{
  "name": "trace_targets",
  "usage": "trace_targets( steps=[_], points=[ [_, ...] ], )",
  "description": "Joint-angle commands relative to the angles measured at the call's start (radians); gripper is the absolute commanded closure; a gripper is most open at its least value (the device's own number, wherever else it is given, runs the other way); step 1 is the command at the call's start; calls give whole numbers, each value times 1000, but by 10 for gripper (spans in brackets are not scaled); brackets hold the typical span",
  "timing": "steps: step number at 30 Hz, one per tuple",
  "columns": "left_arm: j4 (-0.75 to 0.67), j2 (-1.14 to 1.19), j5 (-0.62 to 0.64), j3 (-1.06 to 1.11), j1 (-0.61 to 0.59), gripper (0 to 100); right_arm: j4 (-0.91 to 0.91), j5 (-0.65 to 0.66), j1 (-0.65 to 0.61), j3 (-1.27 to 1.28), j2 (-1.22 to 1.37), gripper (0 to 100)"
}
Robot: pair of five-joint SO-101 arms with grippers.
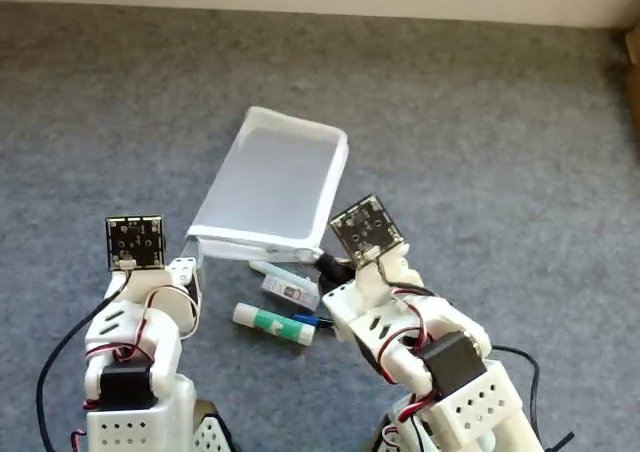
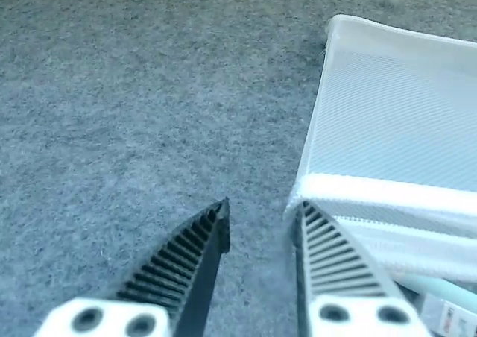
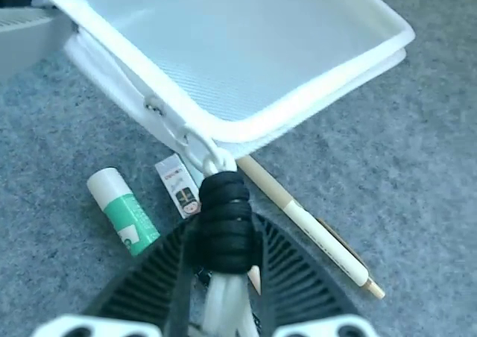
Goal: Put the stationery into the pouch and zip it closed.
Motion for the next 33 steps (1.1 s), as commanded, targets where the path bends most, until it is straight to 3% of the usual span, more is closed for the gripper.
trace_targets(
  steps=[1, 18, 30, 33],
  points=[
    [-21, -10, 3, -41, -31, 867, 8, 2, 44, -65, -24, 994],
    [-23, -10, 8, -41, -85, 867, 5, 2, 105, -67, -24, 994],
    [-26, -10, 9, -31, -82, 862, 38, 2, 7, -67, -24, 994],
    [-28, -10, 9, -30, -61, 816, 64, 12, -28, -79, -24, 994]
  ],
)
